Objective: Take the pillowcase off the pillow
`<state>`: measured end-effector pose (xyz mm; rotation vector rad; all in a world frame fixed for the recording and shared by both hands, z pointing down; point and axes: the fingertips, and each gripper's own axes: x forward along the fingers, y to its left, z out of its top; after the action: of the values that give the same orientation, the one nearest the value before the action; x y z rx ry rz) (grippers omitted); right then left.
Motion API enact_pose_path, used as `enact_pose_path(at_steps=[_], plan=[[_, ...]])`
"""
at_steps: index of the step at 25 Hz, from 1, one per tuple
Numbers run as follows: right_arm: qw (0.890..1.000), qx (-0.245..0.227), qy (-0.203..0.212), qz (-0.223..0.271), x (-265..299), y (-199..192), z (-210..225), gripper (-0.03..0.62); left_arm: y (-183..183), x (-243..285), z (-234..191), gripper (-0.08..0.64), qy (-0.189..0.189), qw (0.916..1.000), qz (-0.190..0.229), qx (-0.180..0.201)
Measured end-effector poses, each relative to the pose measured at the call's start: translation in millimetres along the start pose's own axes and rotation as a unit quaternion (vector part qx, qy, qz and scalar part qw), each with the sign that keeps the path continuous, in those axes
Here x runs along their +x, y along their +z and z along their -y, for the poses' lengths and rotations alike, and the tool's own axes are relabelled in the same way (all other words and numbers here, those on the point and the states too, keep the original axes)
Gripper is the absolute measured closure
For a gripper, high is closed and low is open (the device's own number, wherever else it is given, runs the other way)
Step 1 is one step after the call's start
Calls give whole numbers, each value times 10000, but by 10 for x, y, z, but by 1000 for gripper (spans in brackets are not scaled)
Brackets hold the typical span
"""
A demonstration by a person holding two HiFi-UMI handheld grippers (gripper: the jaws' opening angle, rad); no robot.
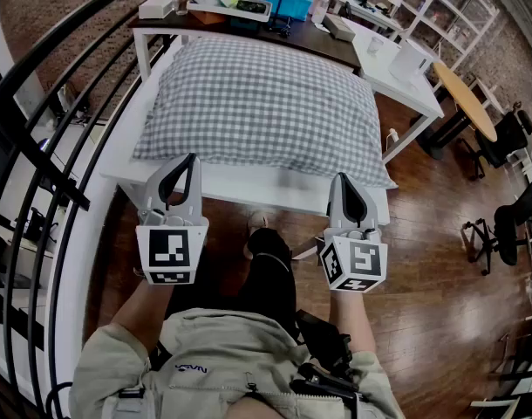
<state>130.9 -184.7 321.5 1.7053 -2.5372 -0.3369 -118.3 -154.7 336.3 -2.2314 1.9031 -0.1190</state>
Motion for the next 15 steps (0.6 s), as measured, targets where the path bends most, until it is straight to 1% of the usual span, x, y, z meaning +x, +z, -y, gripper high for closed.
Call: enact_pose_path(at_steps=[4, 8, 12, 15], plan=[[9996, -158, 183, 151, 252, 265, -24, 589, 130, 170, -238, 557, 133, 9996, -103, 230], [9977, -388, 413, 376, 676, 620, -146, 589, 123, 340, -704, 557, 375, 9981, -347, 335], [9946, -522, 817, 368, 1106, 791, -401, 589, 8, 439, -1211, 557, 654, 9960, -604, 123], [9919, -437, 1147, 316, 1414, 840, -622, 589, -31, 549, -1460, 557, 757, 9946, -712, -14]])
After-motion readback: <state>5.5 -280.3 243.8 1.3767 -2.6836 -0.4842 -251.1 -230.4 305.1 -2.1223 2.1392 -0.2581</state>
